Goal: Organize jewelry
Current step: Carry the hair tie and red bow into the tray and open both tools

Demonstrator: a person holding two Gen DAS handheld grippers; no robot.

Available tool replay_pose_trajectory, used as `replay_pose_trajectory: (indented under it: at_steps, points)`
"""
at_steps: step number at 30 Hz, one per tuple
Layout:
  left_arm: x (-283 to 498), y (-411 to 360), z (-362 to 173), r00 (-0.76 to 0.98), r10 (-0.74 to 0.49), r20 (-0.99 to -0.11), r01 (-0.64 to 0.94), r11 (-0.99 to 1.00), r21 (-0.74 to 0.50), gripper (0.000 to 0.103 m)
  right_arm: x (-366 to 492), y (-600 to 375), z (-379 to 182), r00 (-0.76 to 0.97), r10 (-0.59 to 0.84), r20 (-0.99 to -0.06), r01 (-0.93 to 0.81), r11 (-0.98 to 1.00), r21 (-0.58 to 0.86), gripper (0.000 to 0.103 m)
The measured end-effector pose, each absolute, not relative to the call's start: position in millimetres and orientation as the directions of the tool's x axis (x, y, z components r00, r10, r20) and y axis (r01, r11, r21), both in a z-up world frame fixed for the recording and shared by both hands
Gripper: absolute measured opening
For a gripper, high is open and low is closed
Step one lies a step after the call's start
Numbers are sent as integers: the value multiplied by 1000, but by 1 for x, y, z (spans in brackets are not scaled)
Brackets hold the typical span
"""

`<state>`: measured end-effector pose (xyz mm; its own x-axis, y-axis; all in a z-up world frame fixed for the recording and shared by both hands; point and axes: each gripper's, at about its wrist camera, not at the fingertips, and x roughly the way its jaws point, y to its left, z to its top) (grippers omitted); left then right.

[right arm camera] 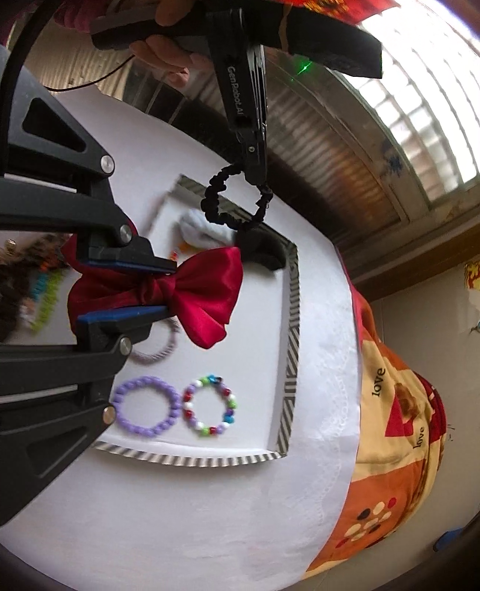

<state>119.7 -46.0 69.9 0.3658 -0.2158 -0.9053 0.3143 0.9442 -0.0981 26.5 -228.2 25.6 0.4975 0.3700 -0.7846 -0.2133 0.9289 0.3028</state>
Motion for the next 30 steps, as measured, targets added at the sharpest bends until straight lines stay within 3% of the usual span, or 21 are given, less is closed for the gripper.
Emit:
replay_pose_trajectory:
  at_steps: [14,26,30]
  points:
    - [219,-67,-10,265,-190,-946,279,954,-113,0,135,-224,-36,431,317,-845,-106,948,301,17]
    - [225,-50,-32,247,-195,-949,249,959,-132,0,177,-209,-65,423,294,-857,-72,954,292,19]
    - [219,-46,-26,263,-202,-943,245,960,-137,14,175,-213,-63,432,304,-849,-67,950,306,27]
